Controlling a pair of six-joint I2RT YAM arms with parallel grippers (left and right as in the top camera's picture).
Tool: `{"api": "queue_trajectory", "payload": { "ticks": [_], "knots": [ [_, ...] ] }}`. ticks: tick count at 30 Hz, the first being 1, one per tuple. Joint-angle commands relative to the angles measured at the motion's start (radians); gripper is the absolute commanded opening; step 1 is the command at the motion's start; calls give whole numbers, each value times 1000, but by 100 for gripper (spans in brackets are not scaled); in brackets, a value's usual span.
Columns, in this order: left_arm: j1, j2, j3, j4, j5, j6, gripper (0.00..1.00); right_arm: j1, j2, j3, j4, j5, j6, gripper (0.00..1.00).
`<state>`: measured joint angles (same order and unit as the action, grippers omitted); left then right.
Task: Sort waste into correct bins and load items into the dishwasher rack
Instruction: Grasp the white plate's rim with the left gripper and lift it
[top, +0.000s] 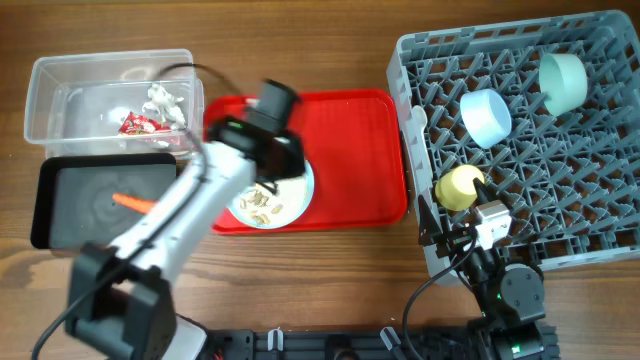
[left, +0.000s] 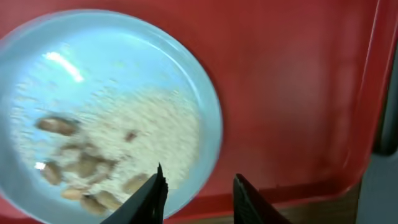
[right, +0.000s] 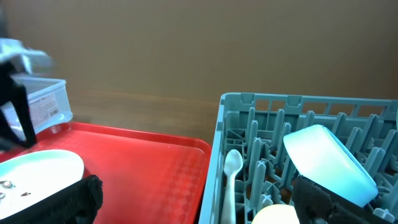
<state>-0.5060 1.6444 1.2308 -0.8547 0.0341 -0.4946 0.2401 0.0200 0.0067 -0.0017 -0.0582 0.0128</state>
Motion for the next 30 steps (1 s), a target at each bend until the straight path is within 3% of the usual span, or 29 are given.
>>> {"api": "queue_trajectory", "payload": {
  "ticks": [1,4,10,14,20,23,26,30],
  "knots": [
    [-147,93,9,27,-220,44,30,-5,-13,-2,4,10,-10,100],
    [-204,149,9,45,-302,43,27,-5,-13,-2,4,10,-10,100],
    [-219,238,9,111,-301,43,23,-5,-13,-2,4,10,-10,100],
    [-219,293,9,156,-301,48,11,-5,-13,-2,4,10,-10,100],
    [-219,358,9,174,-301,48,11,-5,-13,-2,4,10,-10,100],
    [-219,372,9,175,-303,79,15,-5,-13,-2,4,10,-10,100],
    [-219,373,9,183,-310,100,4,-5,-13,-2,4,10,-10,100],
    [-219,372,10,194,-320,137,4,-5,-13,-2,4,10,-10,100]
  ]
}}
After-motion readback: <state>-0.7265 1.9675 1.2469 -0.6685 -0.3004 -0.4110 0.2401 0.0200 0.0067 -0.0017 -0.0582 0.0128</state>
